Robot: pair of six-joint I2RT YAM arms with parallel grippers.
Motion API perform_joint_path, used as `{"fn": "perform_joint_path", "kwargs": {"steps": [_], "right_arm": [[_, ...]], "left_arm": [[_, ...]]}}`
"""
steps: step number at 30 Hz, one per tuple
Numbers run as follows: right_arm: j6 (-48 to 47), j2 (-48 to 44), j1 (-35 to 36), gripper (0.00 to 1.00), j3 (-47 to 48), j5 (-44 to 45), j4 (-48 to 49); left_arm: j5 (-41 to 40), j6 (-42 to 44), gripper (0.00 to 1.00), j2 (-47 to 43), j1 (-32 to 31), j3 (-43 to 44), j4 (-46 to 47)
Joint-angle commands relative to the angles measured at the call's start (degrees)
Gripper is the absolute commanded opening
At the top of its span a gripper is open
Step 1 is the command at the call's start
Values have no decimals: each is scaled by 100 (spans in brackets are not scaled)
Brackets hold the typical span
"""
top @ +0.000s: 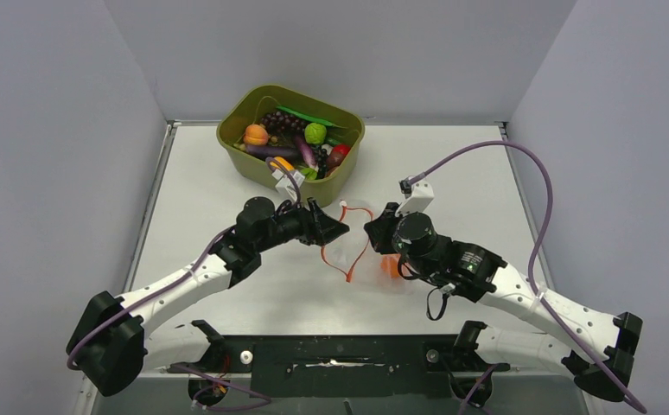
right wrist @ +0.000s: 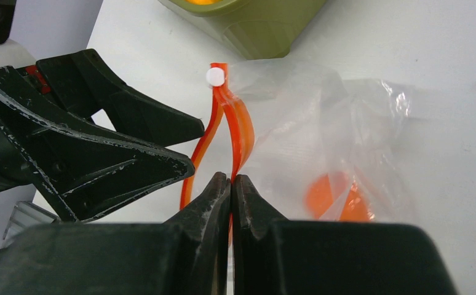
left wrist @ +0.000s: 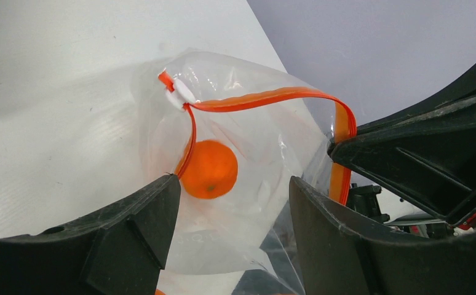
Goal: Place the food in the zip-top bag and seal the zipper
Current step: Place the fake fruit in the zipper food storage bag.
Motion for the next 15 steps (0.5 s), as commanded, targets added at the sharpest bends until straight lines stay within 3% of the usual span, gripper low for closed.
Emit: {"fn": "perform_joint_path", "kwargs": {"steps": [1, 15], "right_arm": [[97, -201, -15, 0, -27, 100, 165], [135, -460, -22, 0, 66, 444, -438]], "left_arm": [[-59, 47, 64, -285, -24, 264, 128], [-705, 804, 64, -750, -14, 697, -1167]]}}
